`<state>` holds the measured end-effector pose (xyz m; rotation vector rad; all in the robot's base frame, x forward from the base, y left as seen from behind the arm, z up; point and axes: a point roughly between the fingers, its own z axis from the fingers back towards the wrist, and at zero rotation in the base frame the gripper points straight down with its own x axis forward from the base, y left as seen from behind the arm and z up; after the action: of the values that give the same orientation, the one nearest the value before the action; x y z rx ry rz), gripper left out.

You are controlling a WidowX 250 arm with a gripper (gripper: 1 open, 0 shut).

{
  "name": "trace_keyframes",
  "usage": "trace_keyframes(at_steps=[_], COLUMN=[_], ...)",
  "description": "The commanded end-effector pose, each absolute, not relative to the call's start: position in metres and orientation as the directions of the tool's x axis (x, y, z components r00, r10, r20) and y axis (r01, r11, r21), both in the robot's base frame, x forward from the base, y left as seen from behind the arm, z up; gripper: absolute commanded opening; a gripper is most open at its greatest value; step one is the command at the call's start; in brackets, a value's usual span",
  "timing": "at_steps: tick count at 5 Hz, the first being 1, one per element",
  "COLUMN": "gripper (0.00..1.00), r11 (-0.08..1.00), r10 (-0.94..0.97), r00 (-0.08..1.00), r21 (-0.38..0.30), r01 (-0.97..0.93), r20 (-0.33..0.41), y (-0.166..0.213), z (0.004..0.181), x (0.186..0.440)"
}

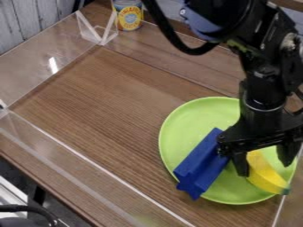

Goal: Remove the banana from inside the green plate and put it on the table

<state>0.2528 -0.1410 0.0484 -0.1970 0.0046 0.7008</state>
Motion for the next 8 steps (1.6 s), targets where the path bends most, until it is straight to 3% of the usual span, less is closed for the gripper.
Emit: trace_keyframes(at_steps=[1, 5, 7, 8], gripper=[1.00, 1.00, 1.00, 0.00], r11=[0.755, 0.768, 0.762, 0.760], r10=[0.627, 0.614, 0.622, 0.624], r00=[0.778, 0.789, 0.783, 0.781], r21=[-0.216, -0.222, -0.220, -0.220], r01=[-0.620, -0.601, -0.608, -0.611], r20=[-0.040, -0.010, -0.012, -0.012], y=[-0.146, -0.147, -0.146, -0.146], z=[0.060, 0.061, 0.047, 0.042], x=[0.258, 0.262, 0.263, 0.265])
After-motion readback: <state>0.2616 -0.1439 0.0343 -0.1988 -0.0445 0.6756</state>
